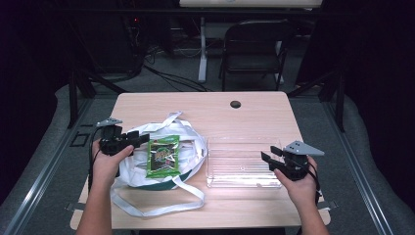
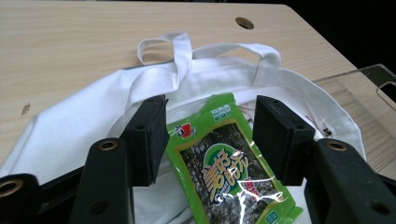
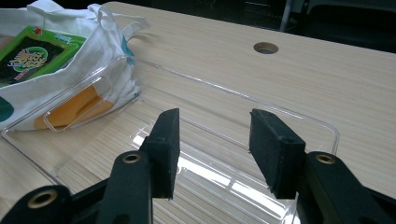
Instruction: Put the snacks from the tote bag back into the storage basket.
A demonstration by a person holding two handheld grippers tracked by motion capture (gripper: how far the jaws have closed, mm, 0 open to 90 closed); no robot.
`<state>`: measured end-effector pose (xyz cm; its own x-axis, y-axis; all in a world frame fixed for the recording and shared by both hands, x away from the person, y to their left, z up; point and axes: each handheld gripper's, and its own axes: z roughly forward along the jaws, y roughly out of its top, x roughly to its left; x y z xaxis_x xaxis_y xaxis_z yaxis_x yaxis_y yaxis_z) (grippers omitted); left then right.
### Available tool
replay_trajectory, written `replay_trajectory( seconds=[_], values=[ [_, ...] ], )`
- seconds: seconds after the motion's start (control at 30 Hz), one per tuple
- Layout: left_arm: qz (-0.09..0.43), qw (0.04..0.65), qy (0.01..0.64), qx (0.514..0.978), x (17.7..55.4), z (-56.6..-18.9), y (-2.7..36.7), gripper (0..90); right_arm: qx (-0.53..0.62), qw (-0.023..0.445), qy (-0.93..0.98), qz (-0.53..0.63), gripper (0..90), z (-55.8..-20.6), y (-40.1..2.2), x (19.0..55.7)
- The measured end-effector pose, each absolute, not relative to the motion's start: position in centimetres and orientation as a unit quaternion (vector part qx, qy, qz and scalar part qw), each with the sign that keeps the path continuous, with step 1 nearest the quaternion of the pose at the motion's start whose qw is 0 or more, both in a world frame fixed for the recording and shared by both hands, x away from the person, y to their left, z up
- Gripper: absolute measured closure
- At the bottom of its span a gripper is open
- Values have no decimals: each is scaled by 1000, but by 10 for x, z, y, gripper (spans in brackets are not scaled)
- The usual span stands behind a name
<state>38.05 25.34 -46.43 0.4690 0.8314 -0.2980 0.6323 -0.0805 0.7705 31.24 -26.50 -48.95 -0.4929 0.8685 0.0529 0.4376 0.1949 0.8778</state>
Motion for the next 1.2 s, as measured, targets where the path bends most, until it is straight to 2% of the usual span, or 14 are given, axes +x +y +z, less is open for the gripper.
replay_trajectory(
  seconds=[0.13,0.23,0.5,0.8,1.2],
  values=[
    [89,443,521,724,382,-474,253,441,450,224,739,449,593,-489,-264,314],
    [80,444,524,723,383,-476,254,459,460,193,745,444,603,-489,-263,317],
    [54,423,542,724,383,-481,259,458,472,167,750,432,632,-486,-261,319],
    [28,401,566,720,388,-492,258,403,479,155,748,432,619,-486,-262,318],
    [-38,379,589,712,398,-515,247,343,476,154,752,429,603,-487,-262,317]
  ],
)
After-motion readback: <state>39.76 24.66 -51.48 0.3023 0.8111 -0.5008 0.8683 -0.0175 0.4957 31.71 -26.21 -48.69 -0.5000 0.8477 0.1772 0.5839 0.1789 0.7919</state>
